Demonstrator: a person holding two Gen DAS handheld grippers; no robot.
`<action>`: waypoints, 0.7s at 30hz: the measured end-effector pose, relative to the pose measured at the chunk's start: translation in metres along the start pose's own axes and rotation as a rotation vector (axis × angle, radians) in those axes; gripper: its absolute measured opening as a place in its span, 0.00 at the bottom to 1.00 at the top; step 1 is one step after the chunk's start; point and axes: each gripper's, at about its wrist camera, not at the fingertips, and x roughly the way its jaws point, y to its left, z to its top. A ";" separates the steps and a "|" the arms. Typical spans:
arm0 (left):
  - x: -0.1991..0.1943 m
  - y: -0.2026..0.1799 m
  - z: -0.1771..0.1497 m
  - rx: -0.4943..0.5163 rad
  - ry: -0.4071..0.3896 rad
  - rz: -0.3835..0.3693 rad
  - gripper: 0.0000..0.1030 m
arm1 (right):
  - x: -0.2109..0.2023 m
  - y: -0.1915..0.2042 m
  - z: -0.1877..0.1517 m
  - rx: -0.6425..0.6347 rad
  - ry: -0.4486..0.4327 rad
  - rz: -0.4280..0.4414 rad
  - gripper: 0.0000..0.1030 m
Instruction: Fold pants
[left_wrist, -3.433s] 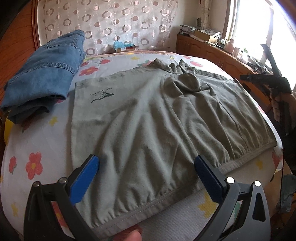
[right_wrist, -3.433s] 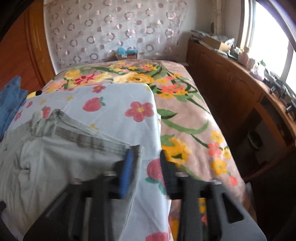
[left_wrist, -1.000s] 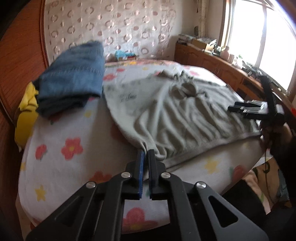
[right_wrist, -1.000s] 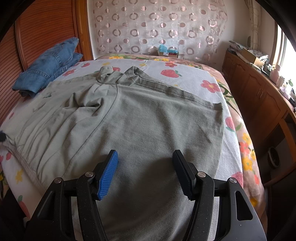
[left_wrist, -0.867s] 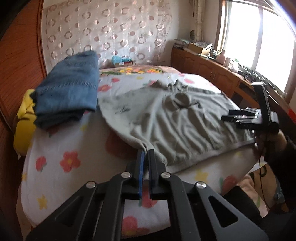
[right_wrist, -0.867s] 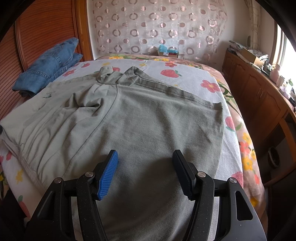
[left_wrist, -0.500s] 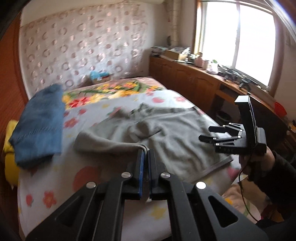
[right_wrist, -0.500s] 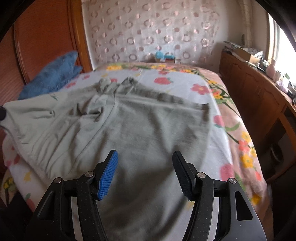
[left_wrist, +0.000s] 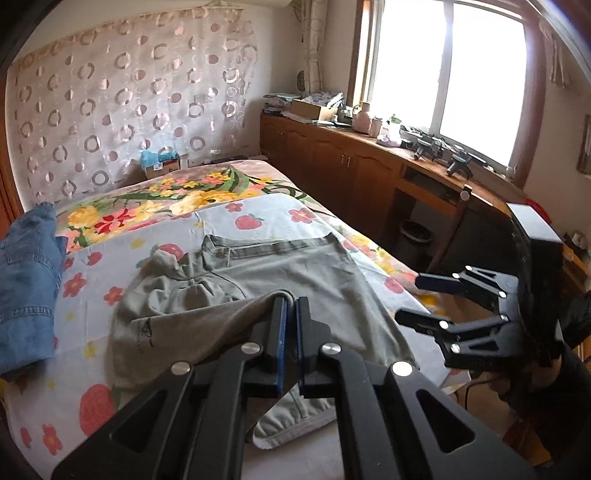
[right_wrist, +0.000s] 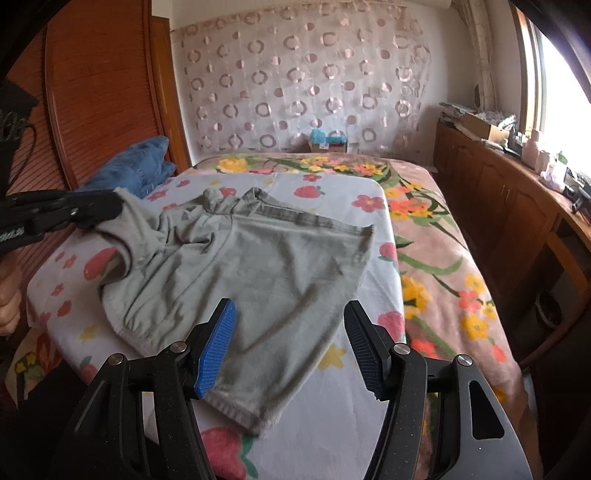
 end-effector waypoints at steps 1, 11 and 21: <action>0.001 0.000 0.000 -0.001 0.000 0.008 0.04 | -0.002 0.000 -0.001 -0.003 -0.002 -0.002 0.61; -0.008 0.011 -0.010 0.019 -0.020 0.081 0.29 | -0.004 0.008 -0.006 -0.005 -0.002 0.037 0.21; -0.009 0.041 -0.045 -0.020 0.013 0.108 0.39 | 0.009 0.032 -0.005 -0.019 0.001 0.081 0.04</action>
